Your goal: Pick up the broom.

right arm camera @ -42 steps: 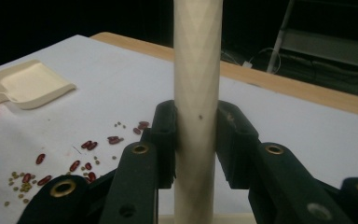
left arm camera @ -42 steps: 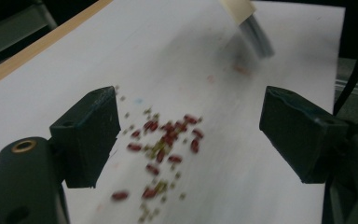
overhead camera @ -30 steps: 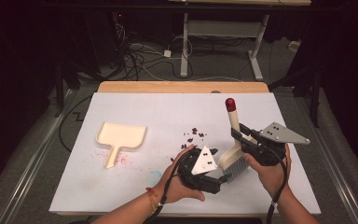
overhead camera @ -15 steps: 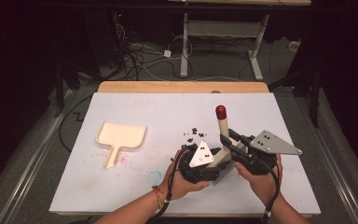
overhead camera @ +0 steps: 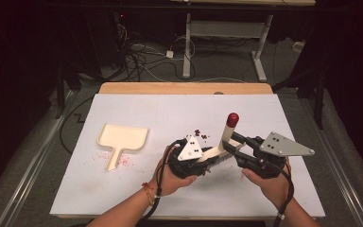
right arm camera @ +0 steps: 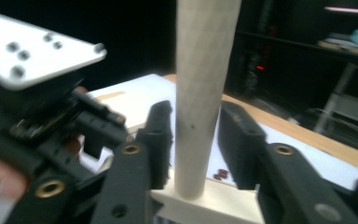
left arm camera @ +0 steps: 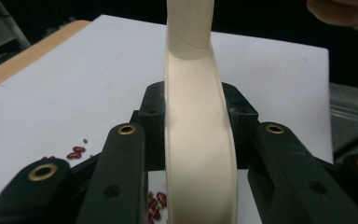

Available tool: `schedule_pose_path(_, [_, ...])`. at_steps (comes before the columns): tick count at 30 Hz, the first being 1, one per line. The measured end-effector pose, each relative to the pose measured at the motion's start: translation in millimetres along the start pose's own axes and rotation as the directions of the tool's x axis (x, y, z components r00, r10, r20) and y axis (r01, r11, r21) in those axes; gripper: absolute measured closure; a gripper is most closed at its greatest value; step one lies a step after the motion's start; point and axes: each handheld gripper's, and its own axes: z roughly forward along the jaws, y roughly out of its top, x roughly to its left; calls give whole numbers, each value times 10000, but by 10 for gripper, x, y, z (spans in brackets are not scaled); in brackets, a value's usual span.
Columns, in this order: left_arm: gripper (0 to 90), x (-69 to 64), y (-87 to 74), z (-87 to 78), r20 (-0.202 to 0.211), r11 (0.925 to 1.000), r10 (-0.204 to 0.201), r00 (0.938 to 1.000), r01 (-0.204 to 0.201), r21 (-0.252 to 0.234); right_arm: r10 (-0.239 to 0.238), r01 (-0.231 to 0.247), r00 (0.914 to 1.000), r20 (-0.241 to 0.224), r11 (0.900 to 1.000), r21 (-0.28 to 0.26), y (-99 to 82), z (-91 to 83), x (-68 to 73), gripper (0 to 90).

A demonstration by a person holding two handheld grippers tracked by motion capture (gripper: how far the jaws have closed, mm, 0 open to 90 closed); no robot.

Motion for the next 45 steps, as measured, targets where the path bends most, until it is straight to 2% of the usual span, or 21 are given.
schedule_pose_path(4, [656, 43, -32, -146, 576, 9984, 469, 9972, -487, 295, -780, 846, 9929, -897, 9938, 722, -3, -12, -22, 497])
schedule_pose_path(7, [656, 46, -78, -266, 1062, 9952, 831, 9909, -881, 430, -1112, 1426, 9709, -2120, 9800, 1390, -126, -5, -94, 429])
schedule_pose_path(10, [656, 18, -147, -352, 1630, 9901, 1183, 9795, -1289, 558, -1113, 1605, 9585, -2626, 9715, 1742, -209, 38, -108, 415])
schedule_pose_path(11, [656, 0, -168, -361, 1753, 9884, 1253, 9765, -1381, 627, -1088, 1714, 9489, -2962, 9658, 1944, -245, 72, -105, 405])
schedule_pose_path(12, [656, -18, -185, -365, 1897, 9864, 1348, 9725, -1499, 673, -1171, 2120, 9247, -3622, 9487, 2345, -313, 164, -70, 399])
schedule_pose_path(13, [656, -32, -196, -366, 2090, 9844, 1447, 9672, -1621, 687, -1270, 2380, 9135, -3865, 9373, 2547, -347, 214, -37, 407])
schedule_pose_path(14, [656, -46, -198, -363, 2298, 9821, 1534, 9611, -1740, 720, -1270, 2380, 9135, -3865, 9373, 2547, -347, 214, -37, 407])
schedule_pose_path(15, [656, -65, -196, -358, 2435, 9794, 1665, 9555, -1889, 718, -1517, 2970, 8900, -4300, 9084, 2942, -413, 313, 37, 460])
schedule_pose_path(16, [656, -86, -190, -345, 2662, 9754, 1796, 9470, -2066, 766, -1500, 3123, 8781, -4544, 8991, 3068, -443, 349, 71, 530])
schedule_pose_path(17, [655, -86, -190, -345, 2662, 9754, 1796, 9470, -2066, 766, -1500, 3123, 8781, -4544, 8991, 3068, -443, 349, 71, 530])
schedule_pose_path(18, [655, -93, -191, -333, 2725, 9723, 1862, 9440, -2169, 870, -1548, 3313, 8583, -4893, 8953, 2979, -467, 383, 88, 570])
schedule_pose_path(19, [654, -94, -192, -322, 2787, 9689, 1931, 9408, -2276, 972, -1345, 3232, 8526, -5050, 8950, 3075, -484, 394, 112, 598])
schedule_pose_path(23, [626, -76, -202, -313, 2592, 9669, 2058, 9436, -2370, 949, -985, 3123, 8408, -5323, 8915, 3283, -518, 429, 99, 648])
schedule_pose_path(26, [535, -32, -198, -354, 2069, 9713, 1978, 9582, -2200, 902, -1136, 3161, 8468, -5196, 8932, 3198, -505, 428, 102, 676])
schedule_pose_path(28, [341, -2, -209, -410, 1249, 9721, 1991, 9720, -2121, 1004, -1142, 3070, 8602, -4970, 8942, 3258, -483, 391, 68, 677])
schedule_pose_path(29, [341, 15, -224, -445, 772, 9749, 1903, 9787, -1977, 1026, -1142, 3070, 8602, -4970, 8942, 3258, -483, 391, 68, 677])
schedule_pose_path(31, [262, 54, -284, -540, -41, 9784, 1817, 9834, -1803, 1010, -1040, 2798, 8850, -4537, 8979, 3398, -473, 373, 8, 677])
schedule_pose_path(32, [262, 71, -328, -592, -385, 9794, 1781, 9833, -1734, 1032, -1040, 2798, 8850, -4537, 8979, 3398, -473, 373, 8, 677])
schedule_pose_path(37, [196, 177, -647, -841, -1982, 9831, 1468, 9691, -1209, 1371, -1051, 2485, 9185, -3812, 9033, 3497, -442, 375, -72, 676])
schedule_pose_path(40, [179, 239, -842, -972, -2919, 9813, 1339, 9470, -855, 1727, -900, 2204, 9333, -3475, 9078, 3569, -426, 368, -96, 676])
schedule_pose_path(45, [178, 300, -1086, -1211, -3655, 9889, 641, 9286, -98, 1485, -830, 1810, 9594, -2695, 9142, 3627, -398, 333, -191, 676])
